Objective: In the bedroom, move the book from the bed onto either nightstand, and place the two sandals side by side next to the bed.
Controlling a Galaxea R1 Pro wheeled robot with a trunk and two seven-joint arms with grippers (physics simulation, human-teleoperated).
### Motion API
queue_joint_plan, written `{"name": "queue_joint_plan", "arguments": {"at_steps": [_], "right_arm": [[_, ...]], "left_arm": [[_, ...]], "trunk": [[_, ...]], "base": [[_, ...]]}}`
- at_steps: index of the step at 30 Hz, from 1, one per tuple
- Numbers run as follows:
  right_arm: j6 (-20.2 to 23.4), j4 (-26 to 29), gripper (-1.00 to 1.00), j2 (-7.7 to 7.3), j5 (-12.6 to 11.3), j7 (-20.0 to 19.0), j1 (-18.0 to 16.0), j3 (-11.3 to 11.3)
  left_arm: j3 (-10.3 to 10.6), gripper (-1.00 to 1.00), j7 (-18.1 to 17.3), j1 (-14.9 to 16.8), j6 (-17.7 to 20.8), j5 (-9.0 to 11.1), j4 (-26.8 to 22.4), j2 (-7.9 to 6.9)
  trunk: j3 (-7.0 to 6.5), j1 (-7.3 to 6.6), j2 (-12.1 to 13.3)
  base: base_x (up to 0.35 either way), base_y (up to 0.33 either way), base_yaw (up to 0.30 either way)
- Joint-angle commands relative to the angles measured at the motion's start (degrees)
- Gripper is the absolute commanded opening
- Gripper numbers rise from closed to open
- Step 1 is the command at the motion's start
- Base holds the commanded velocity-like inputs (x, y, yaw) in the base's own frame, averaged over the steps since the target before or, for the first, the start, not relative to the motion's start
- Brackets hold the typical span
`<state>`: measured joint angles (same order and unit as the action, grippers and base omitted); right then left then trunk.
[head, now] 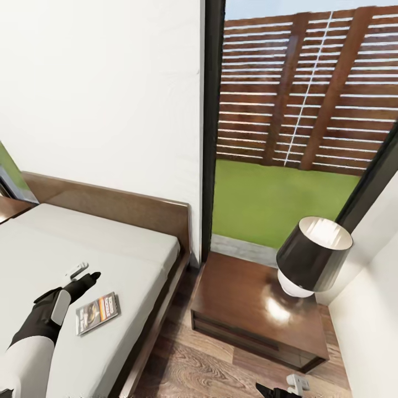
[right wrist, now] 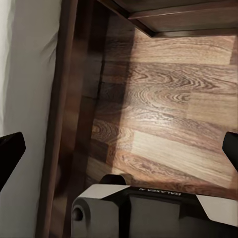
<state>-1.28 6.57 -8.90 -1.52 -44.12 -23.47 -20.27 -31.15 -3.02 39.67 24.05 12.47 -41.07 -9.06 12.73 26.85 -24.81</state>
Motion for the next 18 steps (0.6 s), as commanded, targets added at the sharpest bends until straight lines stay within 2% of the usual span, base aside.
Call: {"name": "queue_joint_plan", "arguments": {"at_steps": [1, 18], "right_arm": [[-0.1, -0.1, 1.00, -0.01, -0.2, -0.2, -0.1, 0.1], [-0.2, -0.1, 1.00, 0.02, -0.2, -0.1, 0.0, 0.1]], "left_arm": [[-0.2, 1.00, -0.2, 0.1, 0.4, 0.2, -0.1, 0.12], [-0.2, 1.00, -0.2, 0.1, 0.4, 0.2, -0.1, 0.36]], "trunk": [[0.20, 0.03, -0.1], [1.68, 0.03, -0.1]], "base": [[0.000, 0.000, 0.000], [0.000, 0.000, 0.000]]}}
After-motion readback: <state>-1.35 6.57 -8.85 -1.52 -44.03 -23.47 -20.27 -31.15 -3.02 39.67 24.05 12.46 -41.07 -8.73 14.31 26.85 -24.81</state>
